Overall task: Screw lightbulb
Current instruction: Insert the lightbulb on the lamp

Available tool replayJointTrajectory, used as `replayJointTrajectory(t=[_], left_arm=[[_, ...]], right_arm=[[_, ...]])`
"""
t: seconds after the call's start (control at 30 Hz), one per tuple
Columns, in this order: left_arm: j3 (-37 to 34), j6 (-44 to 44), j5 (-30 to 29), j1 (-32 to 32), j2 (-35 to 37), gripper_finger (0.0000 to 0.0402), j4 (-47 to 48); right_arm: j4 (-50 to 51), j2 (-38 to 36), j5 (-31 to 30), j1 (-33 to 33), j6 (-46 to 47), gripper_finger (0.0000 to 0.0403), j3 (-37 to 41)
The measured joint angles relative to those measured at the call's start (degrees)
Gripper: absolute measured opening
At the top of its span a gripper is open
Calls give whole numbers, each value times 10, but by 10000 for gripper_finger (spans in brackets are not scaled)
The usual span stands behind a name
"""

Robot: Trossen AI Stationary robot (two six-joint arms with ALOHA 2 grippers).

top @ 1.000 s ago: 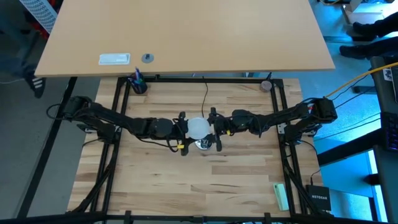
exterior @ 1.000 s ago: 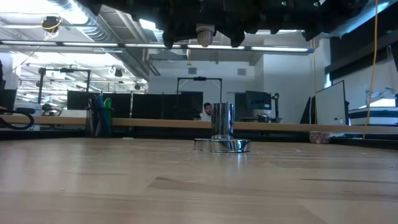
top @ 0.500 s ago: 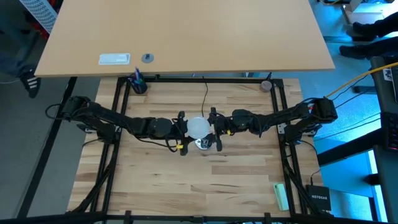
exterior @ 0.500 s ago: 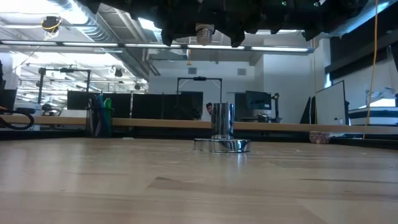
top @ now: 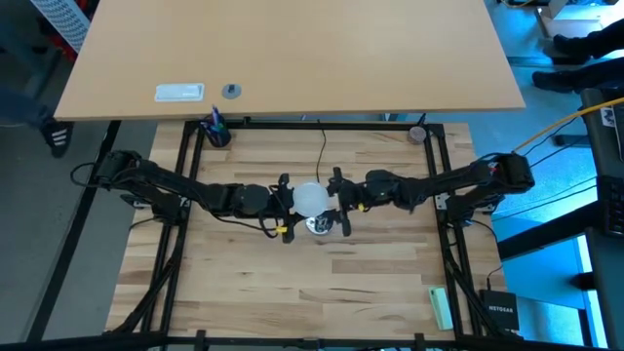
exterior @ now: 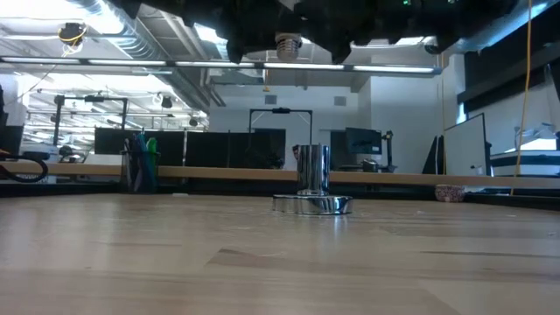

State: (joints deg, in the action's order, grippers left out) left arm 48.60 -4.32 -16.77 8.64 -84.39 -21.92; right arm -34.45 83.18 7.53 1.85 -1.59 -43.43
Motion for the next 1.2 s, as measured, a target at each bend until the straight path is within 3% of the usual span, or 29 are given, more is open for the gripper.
replayJointTrajectory(t=[0.3, 0.6, 0.93, 1.2], left_arm=[[0, -3, 0, -1, -13, 130, -32], [-1, 0, 1, -11, -129, 130, -140], [-1, -35, 2, -32, -180, 130, -162], [-1, -48, 1, -36, -194, 130, -147]], right_arm=[[211, -136, -72, 0, -47, 224, 1], [323, -198, -65, 1, -31, 254, 1], [185, -197, -65, 0, -32, 255, 99], [174, -200, -70, 0, -36, 255, 102]])
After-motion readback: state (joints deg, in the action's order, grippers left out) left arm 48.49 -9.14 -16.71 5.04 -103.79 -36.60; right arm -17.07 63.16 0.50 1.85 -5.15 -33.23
